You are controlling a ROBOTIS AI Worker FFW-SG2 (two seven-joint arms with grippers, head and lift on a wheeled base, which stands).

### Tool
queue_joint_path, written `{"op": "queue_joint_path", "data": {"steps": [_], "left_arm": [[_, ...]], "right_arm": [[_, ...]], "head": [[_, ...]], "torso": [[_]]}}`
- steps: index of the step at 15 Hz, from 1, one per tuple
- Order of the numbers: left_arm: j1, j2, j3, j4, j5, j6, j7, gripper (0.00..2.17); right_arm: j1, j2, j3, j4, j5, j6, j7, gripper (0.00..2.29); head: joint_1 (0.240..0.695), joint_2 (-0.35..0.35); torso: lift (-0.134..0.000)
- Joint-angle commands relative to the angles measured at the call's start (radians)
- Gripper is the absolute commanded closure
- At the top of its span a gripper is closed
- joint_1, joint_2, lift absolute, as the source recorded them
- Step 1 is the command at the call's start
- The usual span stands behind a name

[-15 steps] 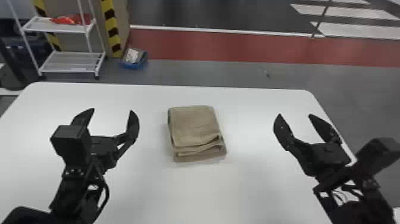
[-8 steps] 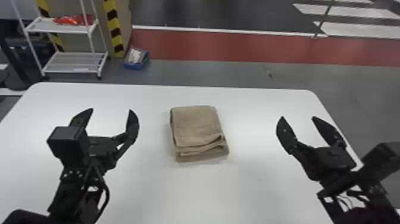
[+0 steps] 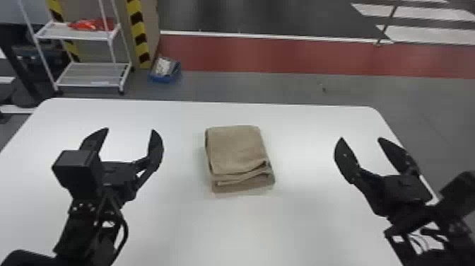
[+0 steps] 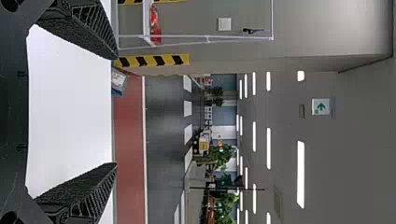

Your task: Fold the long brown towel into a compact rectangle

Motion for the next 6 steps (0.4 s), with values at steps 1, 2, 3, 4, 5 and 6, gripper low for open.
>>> {"op": "queue_joint_path", "data": {"steps": [1, 2, 3, 4, 5, 6], "left_arm": [[0.0, 0.001, -0.001, -0.002, 0.0, 0.003, 0.0, 0.08], [0.0, 0.001, 0.001, -0.002, 0.0, 0.003, 0.0, 0.08], [0.0, 0.001, 0.002, -0.002, 0.0, 0.003, 0.0, 0.08], [-0.001, 0.001, 0.002, -0.002, 0.002, 0.003, 0.002, 0.08], [-0.003, 0.001, 0.004, -0.002, 0.002, 0.003, 0.0, 0.08], [-0.006, 0.001, 0.004, -0.002, 0.006, 0.003, 0.0, 0.08]], "right_arm": [[0.002, 0.0, -0.001, 0.0, 0.0, -0.002, 0.0, 0.07], [0.002, 0.0, -0.001, 0.0, 0.0, -0.002, 0.0, 0.07], [-0.001, 0.0, -0.001, 0.001, 0.0, -0.002, 0.0, 0.07], [-0.003, -0.002, -0.001, 0.003, 0.0, -0.005, 0.0, 0.07], [-0.006, -0.002, -0.001, 0.006, 0.0, -0.002, -0.001, 0.07], [-0.009, -0.002, -0.001, 0.009, 0.0, -0.002, -0.001, 0.07]], "head": [[0.695, -0.085], [0.695, -0.086], [0.695, -0.086], [0.695, -0.086], [0.695, -0.086], [0.695, -0.085]], "torso": [[-0.124], [-0.124], [-0.124], [-0.124], [-0.124], [-0.124]]}}
